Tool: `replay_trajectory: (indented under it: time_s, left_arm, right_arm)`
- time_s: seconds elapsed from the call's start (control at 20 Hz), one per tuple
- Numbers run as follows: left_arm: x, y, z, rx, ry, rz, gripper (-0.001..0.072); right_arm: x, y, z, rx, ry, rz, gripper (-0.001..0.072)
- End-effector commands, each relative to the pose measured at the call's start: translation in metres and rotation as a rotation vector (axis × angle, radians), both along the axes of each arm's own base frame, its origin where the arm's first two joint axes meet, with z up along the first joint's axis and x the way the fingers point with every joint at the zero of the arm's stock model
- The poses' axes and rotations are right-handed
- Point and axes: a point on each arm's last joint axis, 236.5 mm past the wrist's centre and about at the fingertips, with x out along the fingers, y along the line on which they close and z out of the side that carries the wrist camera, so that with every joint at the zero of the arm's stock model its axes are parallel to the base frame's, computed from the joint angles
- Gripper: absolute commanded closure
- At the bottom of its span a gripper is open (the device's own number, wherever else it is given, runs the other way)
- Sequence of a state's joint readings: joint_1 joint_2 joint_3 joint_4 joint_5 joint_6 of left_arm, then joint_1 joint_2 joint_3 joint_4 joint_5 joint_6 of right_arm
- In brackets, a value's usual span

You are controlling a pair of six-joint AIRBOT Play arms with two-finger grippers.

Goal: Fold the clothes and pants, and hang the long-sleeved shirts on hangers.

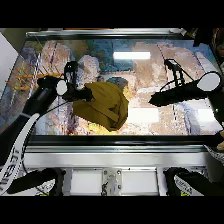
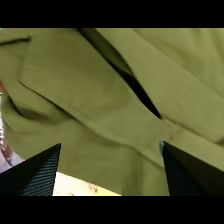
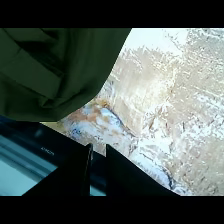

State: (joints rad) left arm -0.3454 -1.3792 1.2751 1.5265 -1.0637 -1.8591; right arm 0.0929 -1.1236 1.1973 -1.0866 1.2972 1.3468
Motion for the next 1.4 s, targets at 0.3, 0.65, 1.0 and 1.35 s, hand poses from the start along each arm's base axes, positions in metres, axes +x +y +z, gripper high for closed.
replay_trajectory:
  time_s: [0.3,0.65,1.0,1.35]
  left_arm:
    - [0.044,-0.001,-0.043,0.062,0.164,0.007,0.0044]
    - [0.013,0.006,-0.073,0.107,0.288,-0.014,0.0046]
    - [0.003,0.011,-0.033,0.071,0.133,-0.047,0.0694]
    - [-0.081,0.038,-0.018,0.064,0.120,-0.040,0.0693]
  right_arm:
    - [-0.005,0.010,-0.004,-0.008,0.023,0.006,0.0602]
    - [-0.006,0.011,-0.004,-0.009,0.024,0.008,0.0602]
    - [-0.009,0.020,-0.006,-0.015,0.026,0.036,0.0604]
    - [0.003,0.093,-0.038,-0.141,-0.117,0.197,0.0605]
